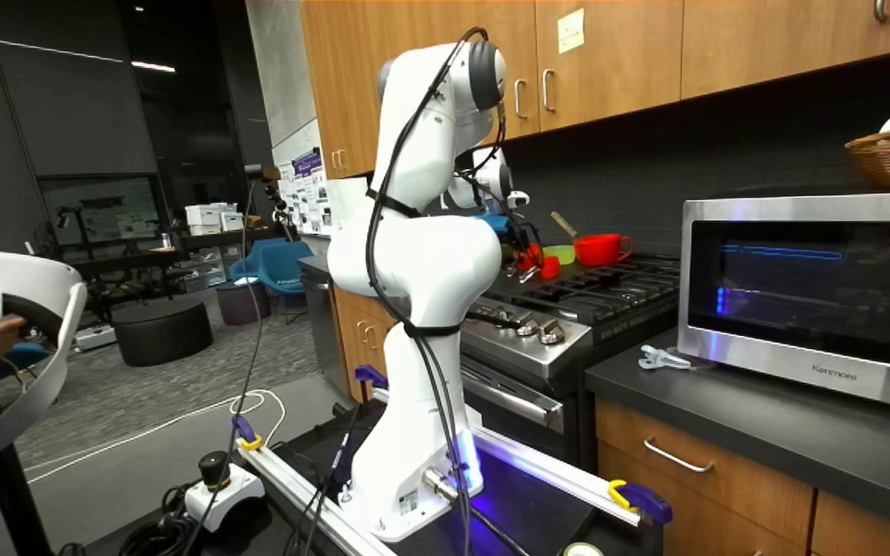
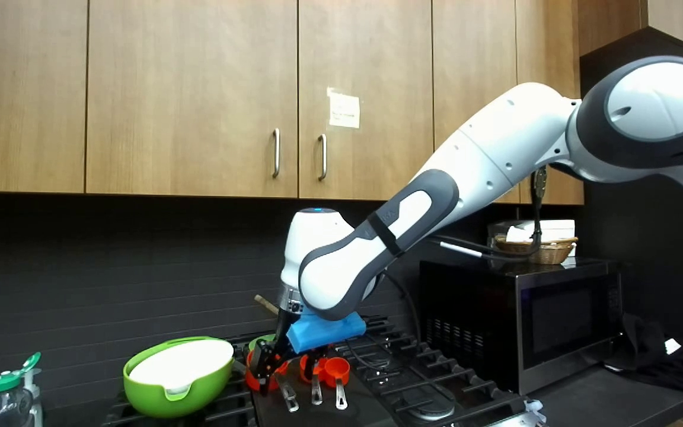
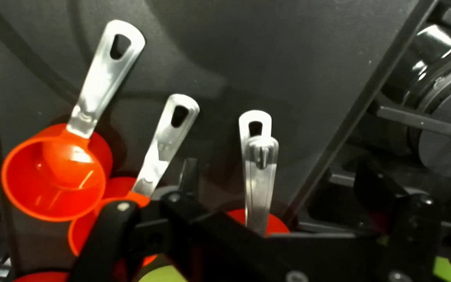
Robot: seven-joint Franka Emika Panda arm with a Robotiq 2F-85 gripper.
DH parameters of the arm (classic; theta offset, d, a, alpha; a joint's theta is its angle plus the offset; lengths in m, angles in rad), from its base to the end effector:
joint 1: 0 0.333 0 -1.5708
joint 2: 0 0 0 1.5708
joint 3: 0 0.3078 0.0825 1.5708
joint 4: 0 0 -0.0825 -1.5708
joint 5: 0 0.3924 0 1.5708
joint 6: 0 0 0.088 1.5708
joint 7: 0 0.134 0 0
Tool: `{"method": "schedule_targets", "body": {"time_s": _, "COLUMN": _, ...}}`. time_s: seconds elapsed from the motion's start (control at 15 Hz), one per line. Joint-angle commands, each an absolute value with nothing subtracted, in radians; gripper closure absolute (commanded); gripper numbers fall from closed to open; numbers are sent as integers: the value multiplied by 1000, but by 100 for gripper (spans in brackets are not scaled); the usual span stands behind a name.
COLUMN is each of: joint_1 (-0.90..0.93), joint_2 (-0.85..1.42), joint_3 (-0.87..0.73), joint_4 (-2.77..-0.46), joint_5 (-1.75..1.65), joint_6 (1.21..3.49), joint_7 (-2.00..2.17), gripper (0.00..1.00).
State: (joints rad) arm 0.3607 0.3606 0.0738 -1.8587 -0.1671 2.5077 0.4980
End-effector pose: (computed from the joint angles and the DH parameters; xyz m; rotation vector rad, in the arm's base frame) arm 0.6103 0.2786 0.3179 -3.0585 -0.0738 -0.4631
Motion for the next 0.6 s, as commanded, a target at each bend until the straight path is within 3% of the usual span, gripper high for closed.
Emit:
{"method": "schedule_targets", "body": {"time_s": 0.0, "joint_1": 361, "joint_2": 357, "joint_3": 69, "joint_4": -1828, "joint_5": -188, "joint_6": 2498, "joint_7": 492, "gripper": 0}}
{"method": "schedule_targets", "body": {"time_s": 0.53, "joint_1": 357, "joint_2": 393, "joint_3": 61, "joint_4": -1805, "joint_5": -184, "joint_6": 2494, "joint_7": 491, "gripper": 0}}
